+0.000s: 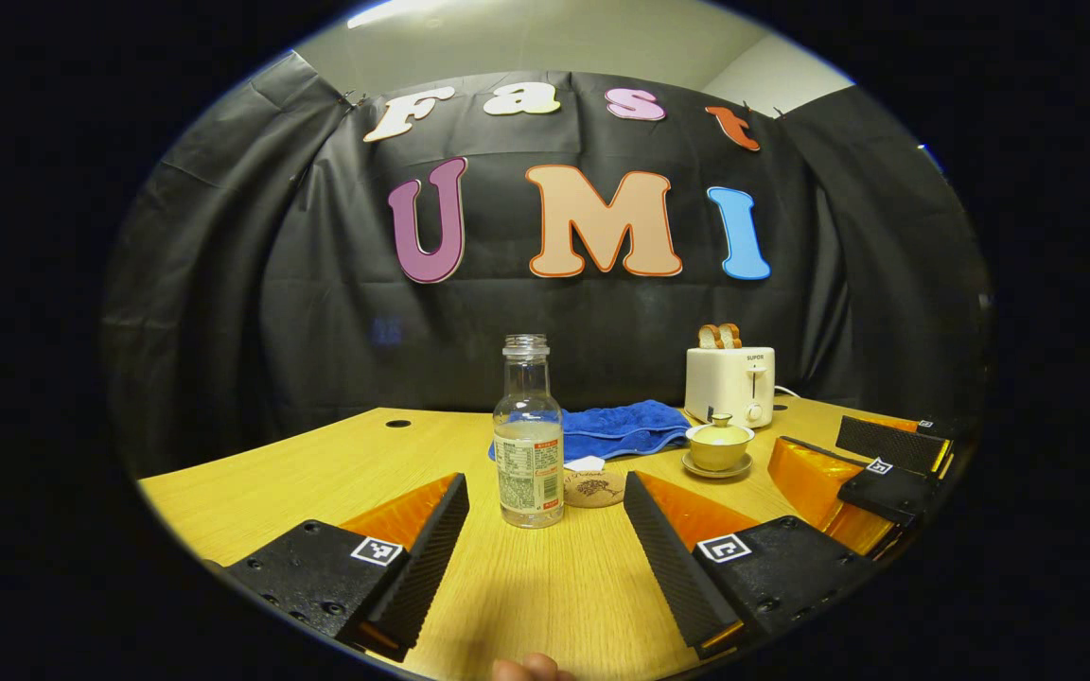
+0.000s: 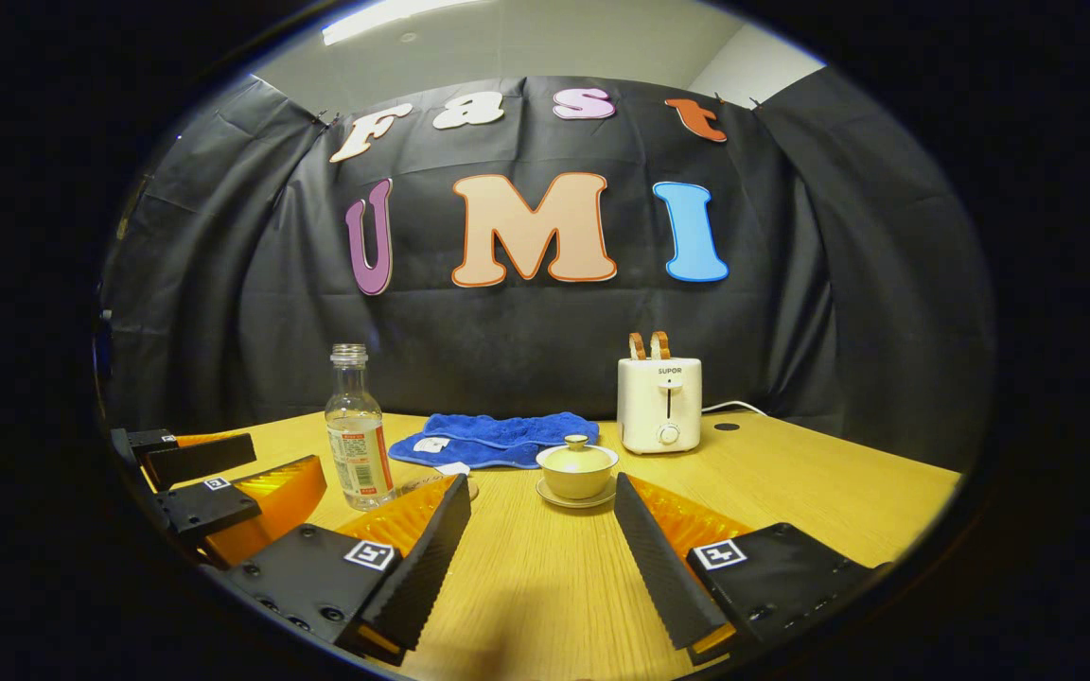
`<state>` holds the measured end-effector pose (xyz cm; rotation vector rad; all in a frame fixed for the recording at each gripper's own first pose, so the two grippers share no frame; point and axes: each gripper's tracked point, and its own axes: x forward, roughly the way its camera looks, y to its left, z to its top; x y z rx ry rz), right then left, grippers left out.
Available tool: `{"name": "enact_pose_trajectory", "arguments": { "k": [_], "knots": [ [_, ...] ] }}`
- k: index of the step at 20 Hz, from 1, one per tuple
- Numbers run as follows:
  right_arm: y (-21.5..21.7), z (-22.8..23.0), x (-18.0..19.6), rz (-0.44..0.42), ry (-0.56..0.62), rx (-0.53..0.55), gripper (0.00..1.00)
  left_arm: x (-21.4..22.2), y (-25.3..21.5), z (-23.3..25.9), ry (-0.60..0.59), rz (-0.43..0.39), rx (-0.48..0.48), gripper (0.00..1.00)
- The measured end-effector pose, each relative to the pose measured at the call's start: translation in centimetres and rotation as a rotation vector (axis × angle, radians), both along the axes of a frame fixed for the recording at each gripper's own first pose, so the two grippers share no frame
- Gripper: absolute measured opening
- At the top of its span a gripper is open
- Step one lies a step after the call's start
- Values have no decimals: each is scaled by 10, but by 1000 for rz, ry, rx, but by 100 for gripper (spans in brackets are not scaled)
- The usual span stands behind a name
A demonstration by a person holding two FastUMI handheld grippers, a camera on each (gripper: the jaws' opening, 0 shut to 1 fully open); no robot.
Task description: Open the teacup lid with one hand, grasp the water bottle and pour water into the teacup with the other hand; after pouring, place the water bottle on the coaster and then close the teacup lid.
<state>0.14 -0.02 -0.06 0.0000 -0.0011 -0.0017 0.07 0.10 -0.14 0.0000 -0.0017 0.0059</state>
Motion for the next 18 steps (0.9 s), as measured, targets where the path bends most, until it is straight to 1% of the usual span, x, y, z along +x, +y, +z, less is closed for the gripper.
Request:
{"name": "enact_pose_trajectory", "arguments": {
  "k": [12,13,14,17,18],
  "knots": [
    [1,0,1,7,0,0,97,-1,0,0,0,0,-1,96],
    [1,0,1,10,-1,0,97,-1,0,1,0,1,-1,92],
    [0,-1,2,11,0,0,97,0,0,0,1,2,-2,96],
    [-3,-3,10,1,2,0,97,-1,0,-1,2,2,-3,96],
    [-7,-3,20,0,3,-1,97,0,0,0,1,2,-3,96]
  ]
}}
